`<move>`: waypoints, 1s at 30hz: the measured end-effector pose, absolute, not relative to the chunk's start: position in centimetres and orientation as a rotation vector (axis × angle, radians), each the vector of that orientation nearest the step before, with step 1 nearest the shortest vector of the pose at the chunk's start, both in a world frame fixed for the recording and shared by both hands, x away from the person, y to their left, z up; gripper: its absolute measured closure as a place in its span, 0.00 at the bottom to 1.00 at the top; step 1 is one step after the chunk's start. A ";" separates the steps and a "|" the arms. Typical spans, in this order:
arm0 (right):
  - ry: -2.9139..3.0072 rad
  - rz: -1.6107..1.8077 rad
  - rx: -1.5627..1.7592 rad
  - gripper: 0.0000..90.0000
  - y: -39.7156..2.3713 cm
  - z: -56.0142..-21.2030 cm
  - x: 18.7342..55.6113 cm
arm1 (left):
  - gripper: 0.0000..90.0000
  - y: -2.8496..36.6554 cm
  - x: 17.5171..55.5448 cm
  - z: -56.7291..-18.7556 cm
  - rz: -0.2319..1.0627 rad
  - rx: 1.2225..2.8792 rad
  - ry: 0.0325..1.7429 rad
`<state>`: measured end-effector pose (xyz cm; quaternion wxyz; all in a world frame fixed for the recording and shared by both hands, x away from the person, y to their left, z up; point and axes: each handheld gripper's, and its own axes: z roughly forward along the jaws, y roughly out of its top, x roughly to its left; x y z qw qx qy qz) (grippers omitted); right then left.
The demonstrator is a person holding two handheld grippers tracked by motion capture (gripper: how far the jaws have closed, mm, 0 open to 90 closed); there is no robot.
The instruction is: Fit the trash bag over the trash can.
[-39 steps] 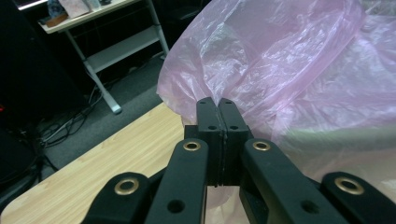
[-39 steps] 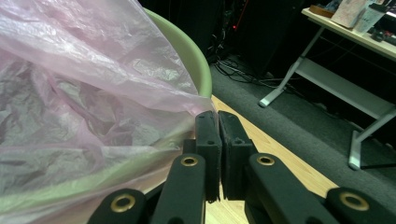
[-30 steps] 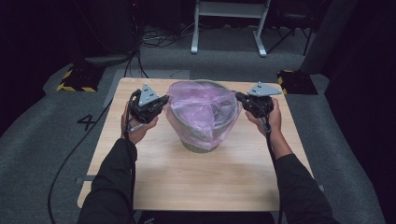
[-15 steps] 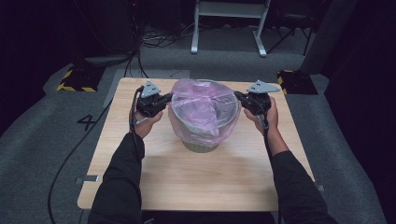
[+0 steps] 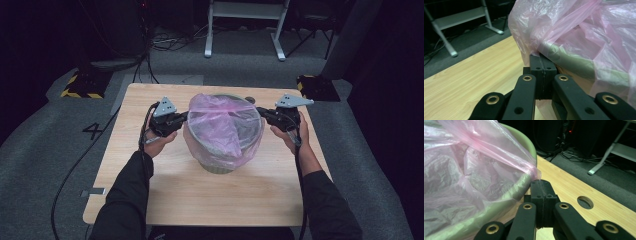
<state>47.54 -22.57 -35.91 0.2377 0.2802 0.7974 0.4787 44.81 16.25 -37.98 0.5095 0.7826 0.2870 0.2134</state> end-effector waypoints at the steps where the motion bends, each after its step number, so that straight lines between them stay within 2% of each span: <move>1: 2.198 1.308 0.754 1.00 -22.7 -35.8 47.2 | 1.00 16.3 44.6 -37.9 0.519 1.892 0.683; 9: 2.126 1.306 0.760 1.00 -23.0 -34.7 47.0 | 1.00 16.5 45.6 -37.6 0.541 1.847 0.757; 13: 2.117 1.320 0.817 0.99 -22.9 -34.8 48.0 | 1.00 15.5 46.8 -37.8 0.586 1.915 0.801; 30: 2.197 1.341 0.939 0.99 -21.4 -37.2 50.4 | 1.00 13.6 49.6 -40.5 0.450 1.996 0.887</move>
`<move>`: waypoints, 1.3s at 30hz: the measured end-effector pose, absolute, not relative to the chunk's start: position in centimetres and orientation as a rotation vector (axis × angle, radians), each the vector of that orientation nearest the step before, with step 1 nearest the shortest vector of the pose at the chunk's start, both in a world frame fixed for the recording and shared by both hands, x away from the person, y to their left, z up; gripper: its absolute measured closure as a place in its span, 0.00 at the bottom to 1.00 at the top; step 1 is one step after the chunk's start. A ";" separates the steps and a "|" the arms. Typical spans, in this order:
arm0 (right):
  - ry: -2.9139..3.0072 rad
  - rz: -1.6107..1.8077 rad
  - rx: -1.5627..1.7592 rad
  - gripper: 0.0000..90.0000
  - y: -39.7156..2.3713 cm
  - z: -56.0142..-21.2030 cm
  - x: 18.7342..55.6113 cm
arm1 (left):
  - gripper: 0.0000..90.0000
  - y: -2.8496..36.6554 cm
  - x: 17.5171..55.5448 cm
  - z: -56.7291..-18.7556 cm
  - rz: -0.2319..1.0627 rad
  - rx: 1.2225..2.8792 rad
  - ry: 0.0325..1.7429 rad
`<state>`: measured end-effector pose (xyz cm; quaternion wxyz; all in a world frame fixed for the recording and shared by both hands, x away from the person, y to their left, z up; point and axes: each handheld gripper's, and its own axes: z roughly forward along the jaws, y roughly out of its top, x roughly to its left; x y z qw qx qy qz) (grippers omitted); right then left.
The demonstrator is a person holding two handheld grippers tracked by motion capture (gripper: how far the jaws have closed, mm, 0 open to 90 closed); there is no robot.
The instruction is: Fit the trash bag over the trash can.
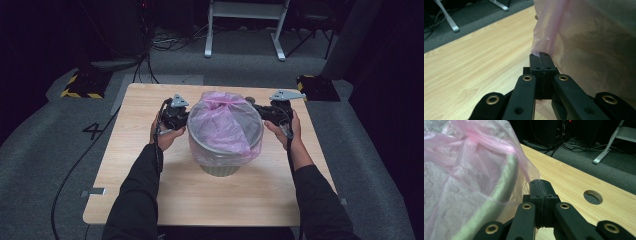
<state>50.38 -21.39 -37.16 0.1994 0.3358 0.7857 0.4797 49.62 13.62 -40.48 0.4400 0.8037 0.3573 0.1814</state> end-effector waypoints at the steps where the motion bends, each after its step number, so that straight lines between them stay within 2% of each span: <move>1: 2.200 1.344 0.945 0.99 -21.4 -37.3 50.5 | 1.00 13.5 49.7 -40.6 0.447 1.996 0.883; 16: 2.231 1.367 0.988 1.00 -21.5 -39.1 50.4 | 1.00 13.0 50.4 -42.4 0.280 2.061 0.913; 29: 2.237 1.324 1.008 1.00 -22.7 -39.9 50.0 | 0.98 14.9 49.5 -42.9 0.284 2.031 0.909; 32: 2.227 1.335 0.992 1.00 -23.1 -39.8 49.7 | 0.93 15.7 48.9 -42.8 0.310 2.003 0.899; 34: 2.215 1.324 0.987 0.98 -23.4 -39.6 49.5 | 0.81 16.4 48.6 -42.7 0.350 1.978 0.937; 37: 2.200 1.300 0.967 0.93 -23.9 -39.1 49.0 | 0.71 17.6 47.6 -42.2 0.426 1.924 0.921; 39: 2.203 1.295 0.939 0.88 -24.2 -38.7 48.6 | 0.62 18.3 46.9 -41.9 0.432 1.906 0.914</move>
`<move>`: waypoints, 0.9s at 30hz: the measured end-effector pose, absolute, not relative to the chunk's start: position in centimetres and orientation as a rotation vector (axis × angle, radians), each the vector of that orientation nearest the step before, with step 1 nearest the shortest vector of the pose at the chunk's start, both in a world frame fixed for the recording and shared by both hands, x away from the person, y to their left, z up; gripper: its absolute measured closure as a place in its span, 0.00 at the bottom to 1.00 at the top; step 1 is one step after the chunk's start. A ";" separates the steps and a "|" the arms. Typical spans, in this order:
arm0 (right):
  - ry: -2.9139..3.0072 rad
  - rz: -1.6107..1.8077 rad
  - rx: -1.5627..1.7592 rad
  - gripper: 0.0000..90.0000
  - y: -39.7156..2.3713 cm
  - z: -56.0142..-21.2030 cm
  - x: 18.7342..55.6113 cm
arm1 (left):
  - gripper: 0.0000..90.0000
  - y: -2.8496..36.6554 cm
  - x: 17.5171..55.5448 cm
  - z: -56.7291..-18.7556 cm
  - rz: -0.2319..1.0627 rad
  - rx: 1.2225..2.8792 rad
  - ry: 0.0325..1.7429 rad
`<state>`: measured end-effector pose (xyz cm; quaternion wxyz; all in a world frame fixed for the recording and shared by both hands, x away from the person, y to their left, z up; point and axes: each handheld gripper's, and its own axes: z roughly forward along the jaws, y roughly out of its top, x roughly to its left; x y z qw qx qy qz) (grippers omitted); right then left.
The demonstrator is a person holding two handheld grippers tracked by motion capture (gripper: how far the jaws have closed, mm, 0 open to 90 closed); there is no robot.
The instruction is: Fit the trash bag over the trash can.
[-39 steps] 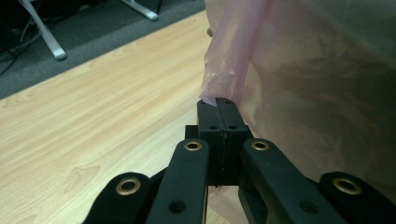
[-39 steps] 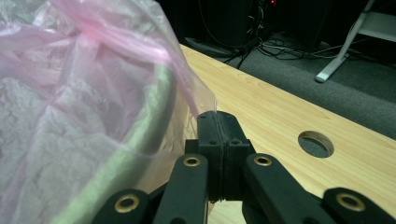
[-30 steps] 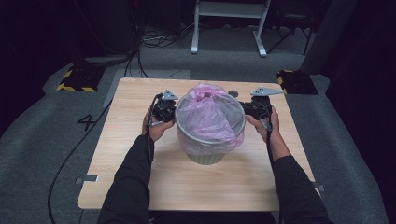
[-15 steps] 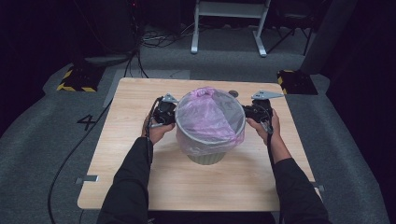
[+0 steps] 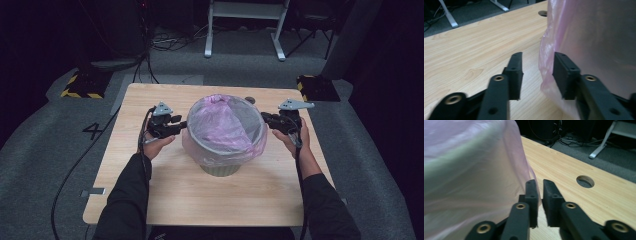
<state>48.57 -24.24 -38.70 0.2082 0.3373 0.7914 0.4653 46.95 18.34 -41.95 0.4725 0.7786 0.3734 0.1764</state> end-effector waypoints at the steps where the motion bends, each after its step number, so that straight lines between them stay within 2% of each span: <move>1: 2.198 1.284 0.925 0.84 -24.4 -38.5 48.3 | 0.58 18.7 46.6 -41.7 0.437 1.907 0.917; 3: 2.191 1.262 0.914 0.78 -24.7 -38.1 48.0 | 0.46 19.1 45.8 -41.4 0.453 1.893 0.914; 6: 2.190 1.245 0.893 0.65 -25.2 -37.7 47.4 | 0.36 19.3 44.4 -40.7 0.460 1.871 0.887; 11: 2.185 1.272 0.842 0.50 -26.2 -37.2 46.1 | 0.25 18.5 41.5 -39.6 0.487 1.909 0.776; 20: 2.216 1.237 0.675 0.33 -26.9 -37.1 41.8 | 0.19 16.9 36.3 -39.5 0.489 1.957 0.617; 27: 2.237 1.288 0.526 0.26 -26.0 -37.4 38.5 | 0.18 14.9 34.5 -40.1 0.526 1.998 0.591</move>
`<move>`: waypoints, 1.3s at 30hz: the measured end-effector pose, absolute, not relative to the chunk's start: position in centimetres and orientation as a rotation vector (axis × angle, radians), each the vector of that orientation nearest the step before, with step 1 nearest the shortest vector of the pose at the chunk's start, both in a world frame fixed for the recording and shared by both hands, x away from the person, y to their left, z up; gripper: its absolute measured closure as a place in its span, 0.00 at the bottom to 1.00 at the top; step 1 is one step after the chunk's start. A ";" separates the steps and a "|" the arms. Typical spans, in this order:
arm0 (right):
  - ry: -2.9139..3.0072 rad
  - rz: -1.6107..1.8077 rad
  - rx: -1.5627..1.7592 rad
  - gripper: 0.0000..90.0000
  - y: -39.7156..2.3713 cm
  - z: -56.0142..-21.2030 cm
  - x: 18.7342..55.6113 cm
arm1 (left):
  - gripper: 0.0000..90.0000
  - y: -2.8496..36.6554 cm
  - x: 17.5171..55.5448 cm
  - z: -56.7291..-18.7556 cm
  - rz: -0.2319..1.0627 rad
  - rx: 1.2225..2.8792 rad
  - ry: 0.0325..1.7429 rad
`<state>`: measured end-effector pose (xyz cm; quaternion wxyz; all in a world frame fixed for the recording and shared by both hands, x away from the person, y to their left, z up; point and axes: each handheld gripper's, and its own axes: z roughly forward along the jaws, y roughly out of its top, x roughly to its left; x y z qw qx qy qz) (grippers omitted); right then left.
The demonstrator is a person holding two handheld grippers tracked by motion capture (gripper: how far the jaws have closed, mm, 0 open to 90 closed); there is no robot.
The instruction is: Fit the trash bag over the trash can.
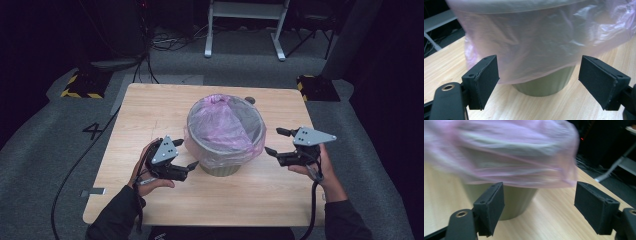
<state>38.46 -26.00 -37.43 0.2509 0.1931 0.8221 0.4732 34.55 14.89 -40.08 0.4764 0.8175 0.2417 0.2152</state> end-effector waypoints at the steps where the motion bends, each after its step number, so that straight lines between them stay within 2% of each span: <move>1: 2.245 1.277 0.502 0.25 -25.6 -37.6 38.1 | 0.18 14.6 34.6 -40.1 0.528 1.998 0.592; 6: 2.248 1.255 0.412 0.26 -23.7 -38.4 37.1 | 0.18 13.4 35.1 -40.6 0.508 2.016 0.596; 8: 2.227 1.254 0.392 0.30 -23.2 -38.6 36.9 | 0.21 12.8 35.2 -40.8 0.521 2.029 0.601; 9: 2.215 1.253 0.382 0.40 -23.0 -38.7 36.8 | 0.29 12.7 35.3 -40.9 0.527 2.033 0.594; 10: 2.222 1.255 0.364 0.50 -22.9 -38.8 36.7 | 0.31 12.6 35.3 -40.9 0.537 2.035 0.593; 11: 2.221 1.262 0.349 0.55 -22.7 -38.9 36.7 | 0.39 12.6 35.4 -40.9 0.552 2.034 0.603; 12: 2.210 1.263 0.340 0.64 -22.6 -39.0 36.6 | 0.54 12.7 35.5 -40.9 0.552 2.029 0.607; 15: 2.204 1.280 0.329 0.88 -22.7 -39.2 36.6 | 0.78 13.0 35.6 -41.0 0.570 2.046 0.591; 17: 2.215 1.278 0.319 0.98 -22.7 -39.3 36.5 | 0.89 13.0 35.6 -41.1 0.581 2.057 0.587; 19: 2.227 1.277 0.310 1.00 -22.7 -39.4 36.4 | 0.99 13.0 35.5 -41.3 0.577 2.065 0.577; 28: 2.354 1.236 0.371 1.00 -23.6 -41.1 37.3 | 1.00 12.8 36.2 -43.5 0.568 2.197 0.538; 39: 2.452 1.174 0.532 1.00 -24.5 -43.8 40.1 | 1.00 12.1 37.6 -46.2 0.525 2.268 0.558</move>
